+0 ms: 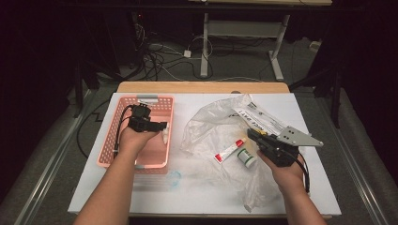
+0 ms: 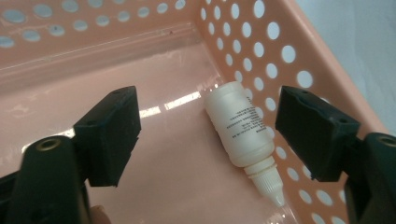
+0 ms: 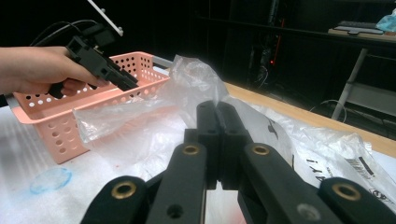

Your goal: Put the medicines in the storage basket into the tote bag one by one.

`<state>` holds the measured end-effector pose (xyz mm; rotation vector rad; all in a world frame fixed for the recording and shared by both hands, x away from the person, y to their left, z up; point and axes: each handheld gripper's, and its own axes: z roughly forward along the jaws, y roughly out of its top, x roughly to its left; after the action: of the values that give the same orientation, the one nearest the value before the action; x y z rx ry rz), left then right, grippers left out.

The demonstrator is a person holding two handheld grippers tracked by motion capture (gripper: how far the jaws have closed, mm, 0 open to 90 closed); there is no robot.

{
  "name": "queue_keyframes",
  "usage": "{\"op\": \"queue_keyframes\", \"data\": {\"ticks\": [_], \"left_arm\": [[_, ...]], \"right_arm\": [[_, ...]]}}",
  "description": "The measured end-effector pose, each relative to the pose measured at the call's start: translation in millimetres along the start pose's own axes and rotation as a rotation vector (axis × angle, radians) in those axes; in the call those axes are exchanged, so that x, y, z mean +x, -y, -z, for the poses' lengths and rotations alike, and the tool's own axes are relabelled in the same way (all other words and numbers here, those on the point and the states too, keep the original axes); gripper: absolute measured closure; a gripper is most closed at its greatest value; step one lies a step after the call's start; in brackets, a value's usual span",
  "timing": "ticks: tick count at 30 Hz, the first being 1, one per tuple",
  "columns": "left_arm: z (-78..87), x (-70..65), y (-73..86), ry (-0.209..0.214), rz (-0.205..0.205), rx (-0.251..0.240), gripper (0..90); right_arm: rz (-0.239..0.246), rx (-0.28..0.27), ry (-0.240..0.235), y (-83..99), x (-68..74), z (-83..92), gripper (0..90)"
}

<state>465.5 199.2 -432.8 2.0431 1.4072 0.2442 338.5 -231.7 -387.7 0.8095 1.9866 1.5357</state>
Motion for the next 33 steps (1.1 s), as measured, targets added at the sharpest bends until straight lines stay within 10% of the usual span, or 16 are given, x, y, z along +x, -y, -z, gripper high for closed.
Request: {"op": "queue_keyframes", "data": {"ticks": [33], "left_arm": [[-23.3, -4.2, 0.1, 0.017, -0.028, 0.100, 37.3]], "right_arm": [[0.005, -0.001, 0.001, 0.2, -0.8, 0.6, 90.0]]}}
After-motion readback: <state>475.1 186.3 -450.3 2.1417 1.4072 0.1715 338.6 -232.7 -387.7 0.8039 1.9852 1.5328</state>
